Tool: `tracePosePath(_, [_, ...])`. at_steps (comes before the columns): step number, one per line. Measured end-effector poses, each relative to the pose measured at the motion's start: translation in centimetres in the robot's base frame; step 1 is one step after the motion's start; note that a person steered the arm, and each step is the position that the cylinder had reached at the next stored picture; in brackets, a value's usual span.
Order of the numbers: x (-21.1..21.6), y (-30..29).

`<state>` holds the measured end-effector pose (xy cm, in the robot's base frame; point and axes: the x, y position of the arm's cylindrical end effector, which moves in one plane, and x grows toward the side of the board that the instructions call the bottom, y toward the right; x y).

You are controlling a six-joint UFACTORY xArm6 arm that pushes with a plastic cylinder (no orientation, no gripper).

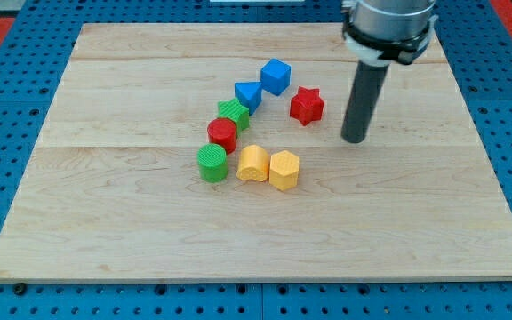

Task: Push the red star blue cube towards the right of the board

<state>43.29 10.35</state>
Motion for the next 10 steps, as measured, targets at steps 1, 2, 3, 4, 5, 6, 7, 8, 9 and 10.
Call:
tracePosePath(1, [-3.5, -7.1])
tracePosePath(2, [-6.6, -9.0])
tracePosePath(3, [-6.5, -4.1])
tracePosePath(4, [-5.7, -1.0])
tracePosePath(5, [-4.8, -3.6])
tracePosePath(6, [-9.0, -3.8])
tracePosePath(7, [-14.4, -3.4])
tracePosePath(8, [-16.0, -4.8])
tracePosePath(9, [-16.3, -10.9])
tracePosePath(10, [-14.6, -10.6])
